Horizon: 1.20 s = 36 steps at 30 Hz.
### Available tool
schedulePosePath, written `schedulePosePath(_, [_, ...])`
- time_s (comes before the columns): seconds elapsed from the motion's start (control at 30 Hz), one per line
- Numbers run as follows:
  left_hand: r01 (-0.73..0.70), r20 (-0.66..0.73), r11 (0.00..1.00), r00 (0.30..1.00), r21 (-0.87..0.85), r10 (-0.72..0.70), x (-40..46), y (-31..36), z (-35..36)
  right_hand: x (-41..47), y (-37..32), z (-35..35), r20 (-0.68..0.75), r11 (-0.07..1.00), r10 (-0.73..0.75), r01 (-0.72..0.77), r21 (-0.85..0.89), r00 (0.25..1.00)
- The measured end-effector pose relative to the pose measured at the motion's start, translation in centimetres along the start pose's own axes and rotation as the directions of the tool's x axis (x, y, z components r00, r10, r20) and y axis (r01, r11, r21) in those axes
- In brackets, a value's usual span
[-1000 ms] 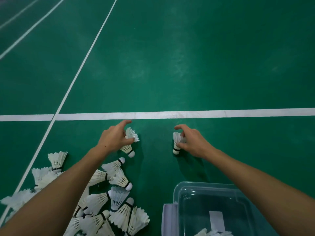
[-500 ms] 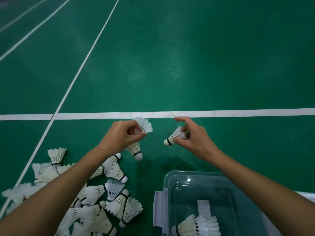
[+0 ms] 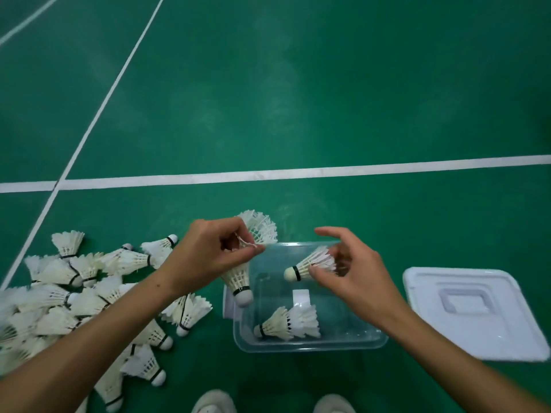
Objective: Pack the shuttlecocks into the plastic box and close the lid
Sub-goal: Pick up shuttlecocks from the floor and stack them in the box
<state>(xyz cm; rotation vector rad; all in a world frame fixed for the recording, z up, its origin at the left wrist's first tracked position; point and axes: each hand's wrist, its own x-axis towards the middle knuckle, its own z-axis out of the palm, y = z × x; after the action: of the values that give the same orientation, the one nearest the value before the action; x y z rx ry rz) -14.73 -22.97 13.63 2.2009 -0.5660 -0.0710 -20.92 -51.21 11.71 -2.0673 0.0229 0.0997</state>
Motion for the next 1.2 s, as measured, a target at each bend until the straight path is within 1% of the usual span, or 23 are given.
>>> schedulePosePath(0.07, [0.025, -0.049, 1.0, 0.998, -0.011, -0.026, -0.3, 0.1, 0.0, -0.8, 1.6, 1.9, 0.051, 0.995, 0.051, -0.046, -0.086, 0.997])
schedulePosePath(0.13, [0.051, -0.086, 0.999, 0.995, -0.015, -0.052, -0.6, 0.1, -0.1, -0.8, 2.9, 4.2, 0.067, 0.986, 0.121, -0.112, -0.121, 0.99])
schedulePosePath(0.2, [0.074, -0.105, 0.997, 0.992, -0.006, -0.075, -0.8, -0.2, -0.2, -0.1, 3.9, 6.5, 0.054, 0.972, 0.178, -0.167, -0.163, 0.983])
schedulePosePath(0.27, [0.083, -0.106, 0.997, 0.991, 0.006, -0.081, -0.9, -0.8, -0.3, 1.0, 5.1, 8.6, 0.03, 0.956, 0.199, -0.187, -0.224, 0.98])
schedulePosePath(0.4, [0.073, -0.088, 0.997, 0.994, 0.013, -0.071, -1.4, -1.5, -0.4, 2.7, 7.0, 11.7, 0.056, 0.947, 0.28, -0.267, -0.177, 0.958])
schedulePosePath(0.5, [0.069, -0.065, 0.998, 0.996, -0.003, -0.069, -1.6, -1.7, -0.6, 3.3, 7.6, 12.9, 0.06, 0.94, 0.302, -0.287, -0.185, 0.951])
schedulePosePath(0.7, [0.057, -0.035, 0.998, 0.998, 0.009, -0.057, -2.2, -2.2, -0.2, 3.6, 8.1, 13.2, 0.08, 0.911, 0.396, -0.381, -0.156, 0.915])
schedulePosePath(0.8, [0.059, -0.006, 0.998, 0.998, 0.019, -0.059, -2.3, -2.4, 0.0, 3.7, 7.6, 12.7, 0.112, 0.909, 0.409, -0.394, -0.133, 0.906])
schedulePosePath(0.9, [0.051, 0.023, 0.999, 0.998, 0.011, -0.051, -2.1, -2.5, 0.0, 3.1, 6.7, 10.7, 0.145, 0.926, 0.373, -0.357, -0.125, 0.916])
schedulePosePath(0.93, [0.047, 0.036, 0.999, 0.998, 0.014, -0.048, -2.0, -2.4, 0.0, 2.7, 6.2, 9.7, 0.141, 0.934, 0.344, -0.324, -0.149, 0.928])
schedulePosePath(1.0, [0.045, 0.076, 0.998, 0.996, 0.034, -0.048, -1.6, -2.1, 0.1, 1.5, 4.7, 7.3, 0.086, 0.954, 0.263, -0.245, -0.173, 0.961])
schedulePosePath(1.07, [0.035, 0.138, 0.998, 0.99, 0.055, -0.042, -0.9, -1.5, 0.5, 0.4, 2.4, 4.5, 0.012, 0.986, 0.139, -0.138, -0.093, 0.99])
schedulePosePath(1.1, [0.022, 0.171, 0.998, 0.985, 0.062, -0.032, -0.4, -1.1, 0.8, 0.0, 1.1, 3.2, 0.0, 0.997, 0.069, -0.069, -0.044, 0.998])
schedulePosePath(1.13, [0.009, 0.202, 0.998, 0.979, 0.067, -0.022, 0.2, -0.7, 1.2, -0.3, -0.1, 2.2, 0.009, 1.0, -0.011, 0.011, -0.023, 1.0])
schedulePosePath(1.2, [-0.003, 0.256, 0.998, 0.967, 0.065, -0.013, 1.3, 0.1, 2.0, -0.5, -1.5, 1.2, 0.062, 0.986, -0.145, 0.149, -0.071, 0.987])
